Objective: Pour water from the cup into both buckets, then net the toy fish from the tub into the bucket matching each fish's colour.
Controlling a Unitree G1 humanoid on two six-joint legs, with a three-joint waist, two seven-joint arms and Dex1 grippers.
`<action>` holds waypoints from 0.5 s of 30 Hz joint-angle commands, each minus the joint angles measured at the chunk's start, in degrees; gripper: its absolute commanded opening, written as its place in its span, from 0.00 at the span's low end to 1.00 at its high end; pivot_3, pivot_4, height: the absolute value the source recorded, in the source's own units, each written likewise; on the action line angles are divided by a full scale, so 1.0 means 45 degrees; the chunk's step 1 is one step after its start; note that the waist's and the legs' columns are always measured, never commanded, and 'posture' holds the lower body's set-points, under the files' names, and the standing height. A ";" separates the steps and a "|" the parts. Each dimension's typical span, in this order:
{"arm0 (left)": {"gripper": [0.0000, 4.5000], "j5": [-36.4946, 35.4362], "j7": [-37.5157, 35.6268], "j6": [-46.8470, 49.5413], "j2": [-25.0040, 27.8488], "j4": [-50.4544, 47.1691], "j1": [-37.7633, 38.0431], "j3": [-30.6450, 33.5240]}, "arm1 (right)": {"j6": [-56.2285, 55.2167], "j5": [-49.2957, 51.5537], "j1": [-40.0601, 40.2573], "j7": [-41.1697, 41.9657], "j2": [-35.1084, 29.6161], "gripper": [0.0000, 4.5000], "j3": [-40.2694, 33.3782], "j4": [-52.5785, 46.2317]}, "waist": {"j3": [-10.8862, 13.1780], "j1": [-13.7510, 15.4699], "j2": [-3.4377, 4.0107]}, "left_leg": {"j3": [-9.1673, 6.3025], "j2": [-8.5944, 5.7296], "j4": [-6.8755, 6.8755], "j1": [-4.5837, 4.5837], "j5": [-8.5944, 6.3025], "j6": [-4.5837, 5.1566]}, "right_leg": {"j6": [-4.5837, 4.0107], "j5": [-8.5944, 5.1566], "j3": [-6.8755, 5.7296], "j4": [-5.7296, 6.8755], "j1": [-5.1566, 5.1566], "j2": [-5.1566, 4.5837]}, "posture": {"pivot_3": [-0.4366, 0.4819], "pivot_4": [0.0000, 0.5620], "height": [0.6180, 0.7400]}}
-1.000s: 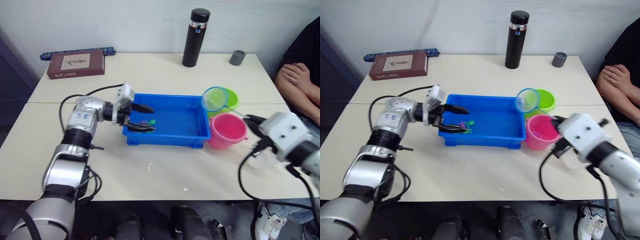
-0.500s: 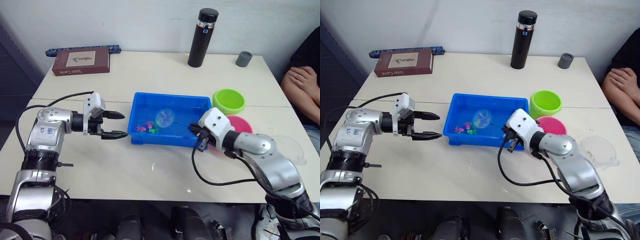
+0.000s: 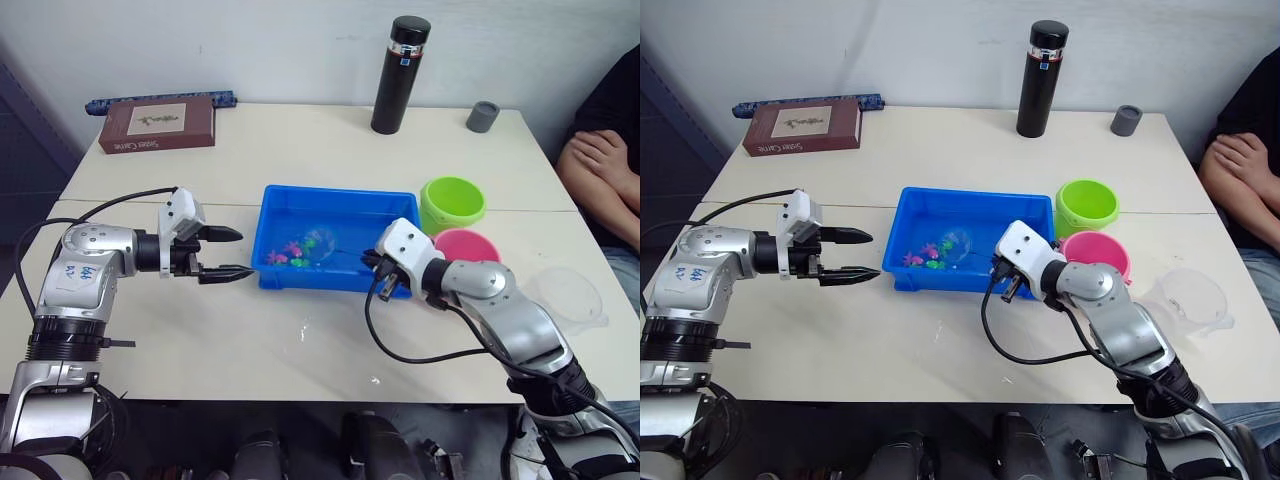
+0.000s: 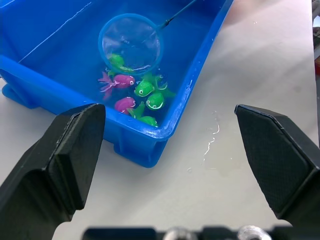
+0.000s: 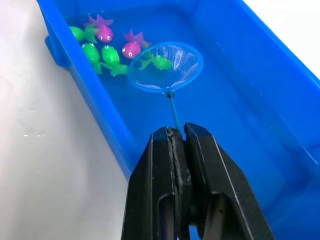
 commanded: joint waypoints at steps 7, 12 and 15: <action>0.99 -0.0252 0.0065 -0.0213 0.0104 0.0090 -0.0491 0.0249 | -0.1250 -0.1041 -0.0660 0.0100 0.0081 0.00 0.0266 0.0639 | 0.0000 -0.0002 0.0000 | 0.0001 0.0001 0.0001 0.0000 0.0000 0.0000 | 0.0000 0.0000 -0.0001 0.0002 0.0000 0.0000 | 0.48 0.27 1.00; 0.99 -0.0266 0.0075 -0.0291 0.0061 0.0179 -0.0517 0.0257 | -0.1614 -0.1245 -0.0649 0.0367 0.0170 0.00 0.0556 0.0710 | 0.0000 -0.0011 0.0000 | 0.0001 0.0002 0.0001 0.0000 0.0000 0.0000 | 0.0000 0.0000 0.0000 0.0002 0.0000 -0.0001 | 0.48 0.27 1.00; 0.99 -0.0281 0.0087 -0.0316 0.0040 0.0235 -0.0564 0.0270 | -0.1972 -0.1527 -0.0630 0.0485 0.0241 0.00 0.0853 0.0812 | 0.0000 -0.0011 0.0000 | 0.0001 0.0003 0.0001 0.0001 0.0001 -0.0001 | 0.0000 0.0000 -0.0001 0.0002 0.0000 0.0000 | 0.48 0.27 1.00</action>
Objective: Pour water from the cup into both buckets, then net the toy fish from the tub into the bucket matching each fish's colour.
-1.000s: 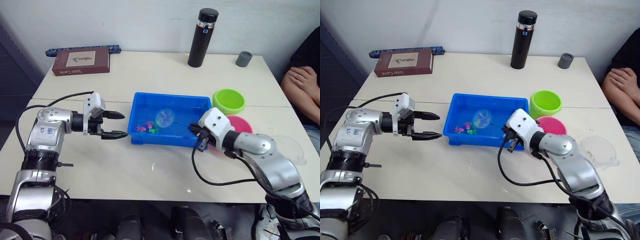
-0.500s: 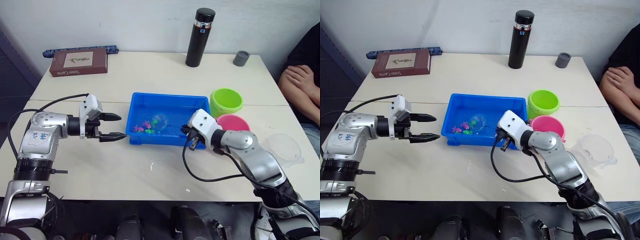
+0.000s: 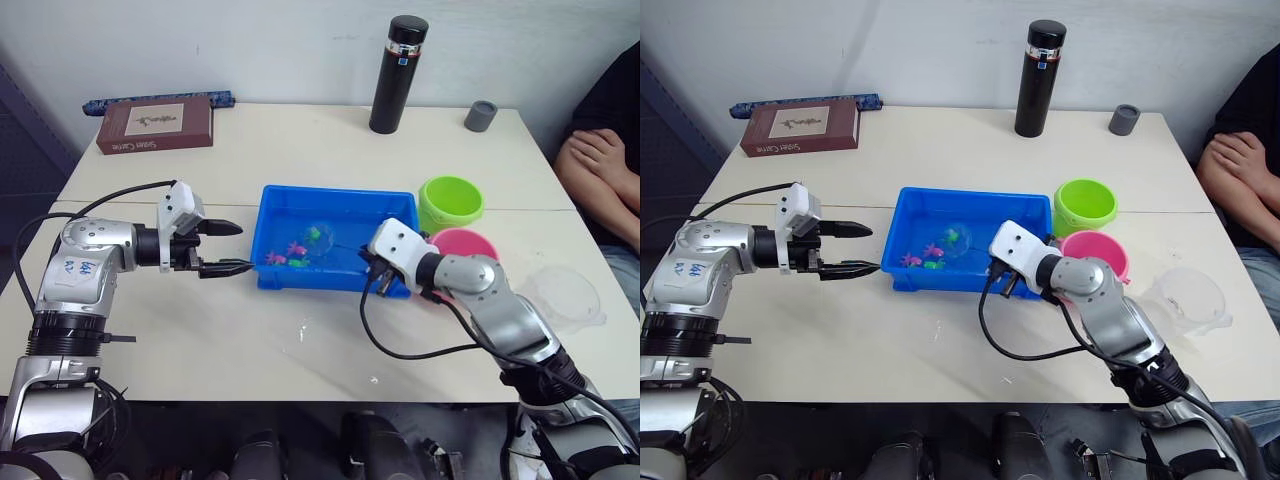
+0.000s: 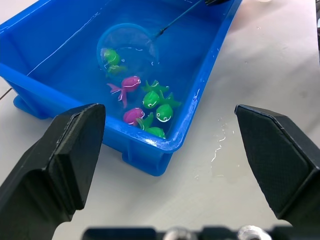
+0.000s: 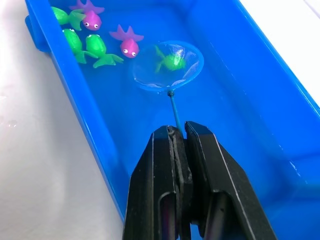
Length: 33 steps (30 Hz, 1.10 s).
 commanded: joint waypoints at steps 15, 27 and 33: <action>0.99 -0.0476 0.0237 -0.0222 -0.0229 0.0056 -0.0192 0.0301 | 0.1595 0.1258 -0.0025 0.0165 0.1062 0.00 -0.1395 -0.1026 | 0.0000 0.0010 0.0000 | -0.0002 -0.0001 0.0000 -0.0001 0.0000 0.0000 | 0.0000 0.0000 -0.0001 0.0001 0.0001 -0.0006 | 0.48 0.27 1.00; 0.99 -0.0596 0.0109 -0.0294 -0.1071 0.0676 -0.1016 -0.0008 | 0.2882 0.1984 0.0762 0.0278 0.0498 0.00 -0.2487 -0.2535 | 0.0000 0.0038 0.0000 | -0.0002 -0.0005 0.0000 -0.0001 0.0000 0.0000 | 0.0000 0.0000 -0.0002 0.0000 0.0000 -0.0002 | 0.48 0.27 1.00; 0.99 -0.0844 -0.0678 -0.0143 -0.1978 0.1341 -0.2065 -0.0416 | 0.6106 0.4874 0.2038 0.0111 0.0643 0.00 -0.5688 -0.5712 | -0.0001 0.0094 -0.0001 | -0.0023 -0.0015 0.0004 -0.0025 -0.0001 0.0001 | 0.0002 0.0001 -0.0027 -0.0008 0.0000 0.0033 | 0.48 0.27 1.00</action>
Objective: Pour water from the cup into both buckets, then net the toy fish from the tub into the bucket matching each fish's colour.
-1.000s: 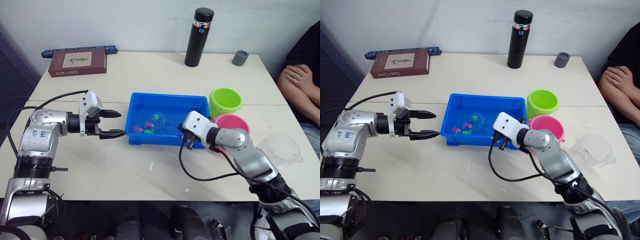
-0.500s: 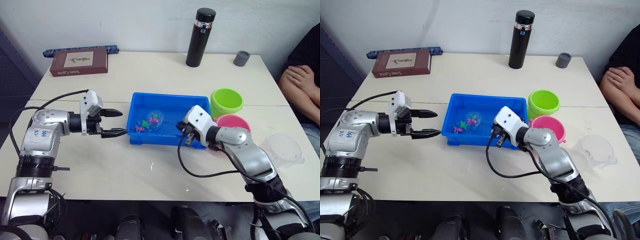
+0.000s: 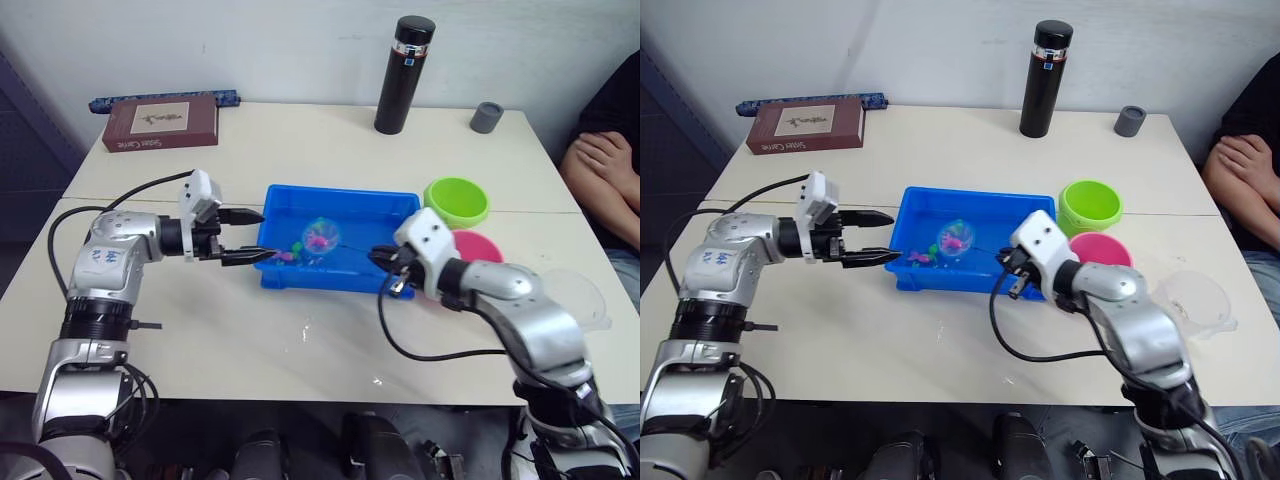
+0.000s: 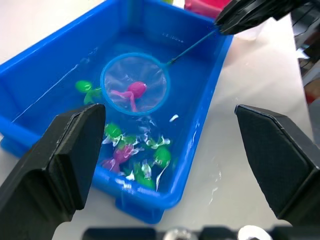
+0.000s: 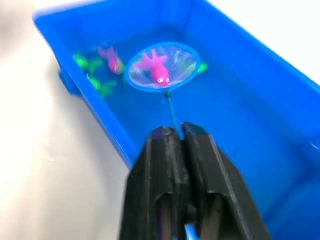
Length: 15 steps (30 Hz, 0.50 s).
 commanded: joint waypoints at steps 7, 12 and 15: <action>0.99 -0.0677 -0.0976 -0.0089 -0.1774 0.0726 -0.1757 -0.0492 | 0.4210 0.2729 0.1710 -0.0691 -0.0726 0.00 -0.5943 -0.4168 | -0.0001 0.0090 -0.0001 | -0.0015 -0.0001 0.0005 -0.0010 0.0000 0.0000 | 0.0003 0.0002 0.0001 -0.0005 0.0000 0.0046 | 0.48 0.27 1.00; 0.99 -0.0327 -0.1689 -0.0887 -0.2863 0.2073 -0.2789 -0.0993 | 0.5280 0.3300 0.3303 -0.0340 -0.1295 0.00 -0.9631 -0.5435 | -0.0002 0.0280 0.0002 | -0.0005 -0.0022 0.0004 -0.0006 0.0001 -0.0001 | 0.0003 0.0002 0.0018 -0.0008 -0.0001 0.0086 | 0.48 0.27 1.00; 0.99 -0.0100 -0.2058 -0.1483 -0.3264 0.3089 -0.3300 -0.1143 | 0.4928 0.3211 0.4640 -0.0191 -0.1828 0.00 -1.0890 -0.5897 | -0.0002 0.0284 0.0001 | -0.0005 -0.0036 -0.0001 -0.0006 0.0000 -0.0003 | 0.0003 0.0002 0.0024 -0.0016 0.0001 0.0098 | 0.48 0.27 1.00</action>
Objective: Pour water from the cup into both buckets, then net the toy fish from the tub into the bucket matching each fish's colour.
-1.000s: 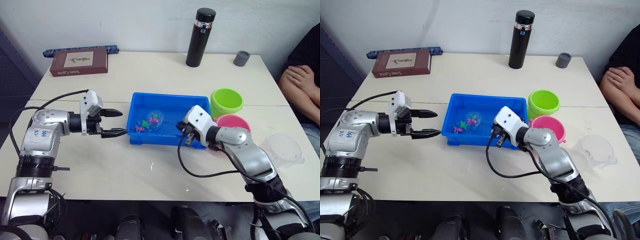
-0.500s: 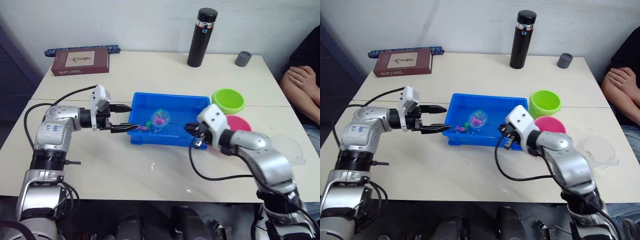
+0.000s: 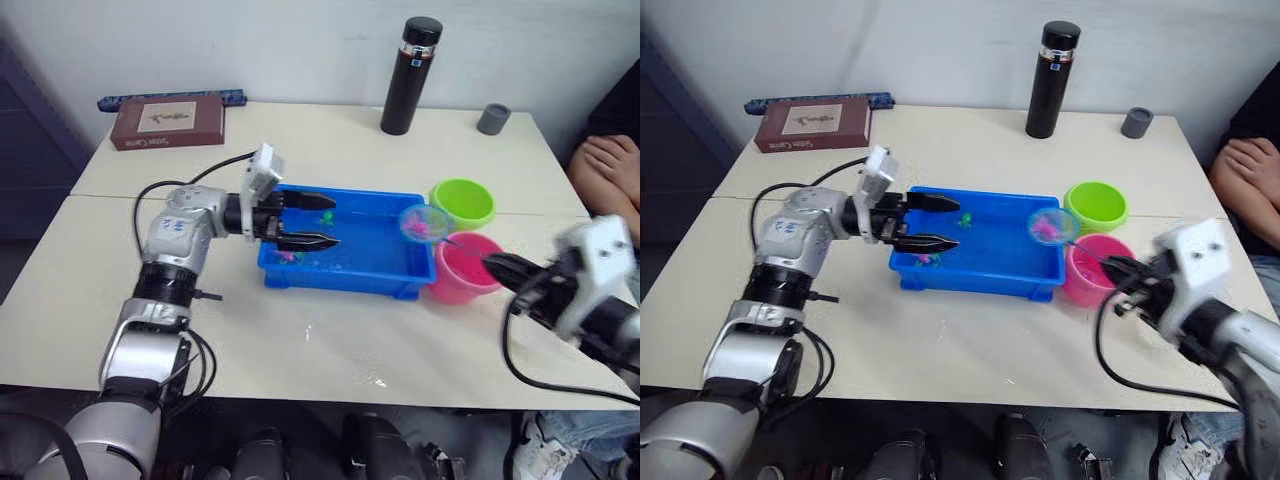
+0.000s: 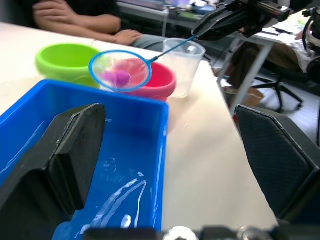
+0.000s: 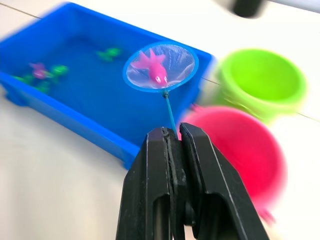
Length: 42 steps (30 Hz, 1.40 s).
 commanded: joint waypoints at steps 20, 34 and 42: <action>0.99 0.0506 -0.0975 -0.2018 -0.0969 0.2923 -0.1625 0.0057 | -1.8995 -1.4769 0.9844 -0.1707 -0.4750 0.00 0.0673 0.2587 | 0.0002 -0.0022 -0.0013 | 0.0057 -0.0022 -0.0034 0.0069 0.0017 -0.0030 | 0.0015 -0.0008 0.0059 -0.0043 0.0012 0.0013 | 0.48 0.27 1.00; 0.99 0.0526 -0.0701 -0.2036 -0.0891 0.3032 -0.1709 0.0153 | -2.1197 -1.5386 0.7987 -0.1225 -0.4190 0.00 0.0848 0.3867 | 0.0002 -0.0027 -0.0012 | 0.0070 -0.0005 -0.0030 0.0087 0.0018 -0.0034 | 0.0013 -0.0008 0.0069 -0.0031 0.0020 0.0026 | 0.48 0.27 1.00; 0.99 0.0571 -0.0618 -0.2120 -0.0909 0.3103 -0.1736 0.0230 | -2.1674 -1.5306 0.7694 -0.0332 -0.4027 0.00 0.1209 0.3907 | 0.0002 -0.0027 -0.0012 | 0.0070 -0.0003 -0.0031 0.0088 0.0018 -0.0035 | 0.0012 -0.0009 0.0067 -0.0027 0.0021 0.0028 | 0.48 0.27 1.00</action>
